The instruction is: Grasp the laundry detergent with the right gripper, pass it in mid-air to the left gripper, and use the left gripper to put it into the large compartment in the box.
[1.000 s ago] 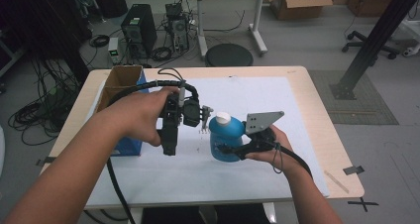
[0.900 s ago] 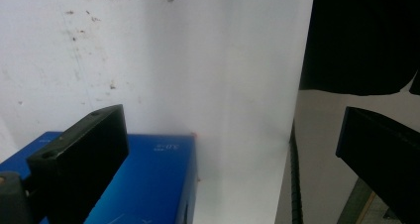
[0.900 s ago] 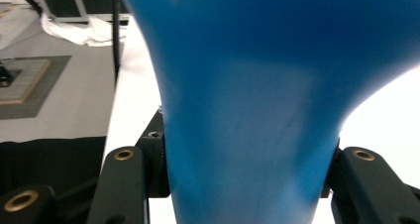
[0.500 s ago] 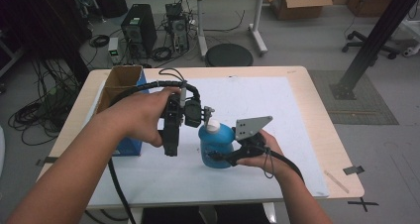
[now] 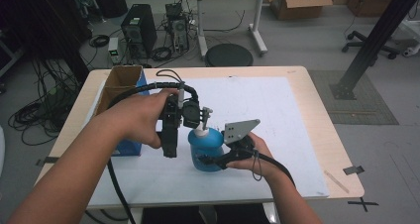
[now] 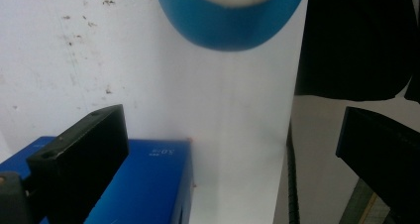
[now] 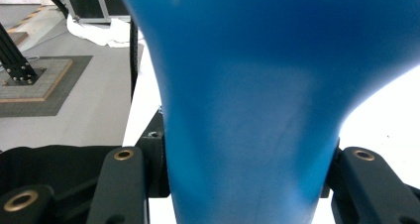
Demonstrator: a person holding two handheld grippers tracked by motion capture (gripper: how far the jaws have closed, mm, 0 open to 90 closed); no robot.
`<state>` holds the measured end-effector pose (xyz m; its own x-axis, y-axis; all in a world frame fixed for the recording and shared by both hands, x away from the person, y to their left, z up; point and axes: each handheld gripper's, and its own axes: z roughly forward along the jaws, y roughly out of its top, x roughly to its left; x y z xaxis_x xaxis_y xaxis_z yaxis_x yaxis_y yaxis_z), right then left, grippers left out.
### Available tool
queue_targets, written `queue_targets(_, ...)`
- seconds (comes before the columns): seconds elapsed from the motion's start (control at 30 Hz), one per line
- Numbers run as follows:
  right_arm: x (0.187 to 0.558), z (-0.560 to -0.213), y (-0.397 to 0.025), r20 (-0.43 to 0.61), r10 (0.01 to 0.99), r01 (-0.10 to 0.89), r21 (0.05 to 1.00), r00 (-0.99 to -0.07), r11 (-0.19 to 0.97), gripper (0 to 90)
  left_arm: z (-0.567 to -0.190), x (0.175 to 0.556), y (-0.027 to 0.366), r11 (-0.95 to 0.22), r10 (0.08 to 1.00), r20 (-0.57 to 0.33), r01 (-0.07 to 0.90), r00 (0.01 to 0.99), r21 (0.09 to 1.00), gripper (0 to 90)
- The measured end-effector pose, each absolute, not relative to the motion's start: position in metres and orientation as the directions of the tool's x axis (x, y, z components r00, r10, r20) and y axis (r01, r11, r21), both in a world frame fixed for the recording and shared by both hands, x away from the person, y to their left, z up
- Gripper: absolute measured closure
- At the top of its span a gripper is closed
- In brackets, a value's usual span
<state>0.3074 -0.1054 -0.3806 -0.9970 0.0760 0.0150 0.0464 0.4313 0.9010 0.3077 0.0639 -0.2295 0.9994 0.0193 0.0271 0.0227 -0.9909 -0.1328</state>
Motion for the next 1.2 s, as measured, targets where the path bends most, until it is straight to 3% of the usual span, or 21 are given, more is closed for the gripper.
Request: queue_targets(1.2,0.311,-0.385,-0.057,0.029,0.026,0.037,0.924,-0.999,0.38,45.8,-0.239,0.306,0.062,-0.994,0.015,0.015,0.017,1.0,-0.11,0.4)
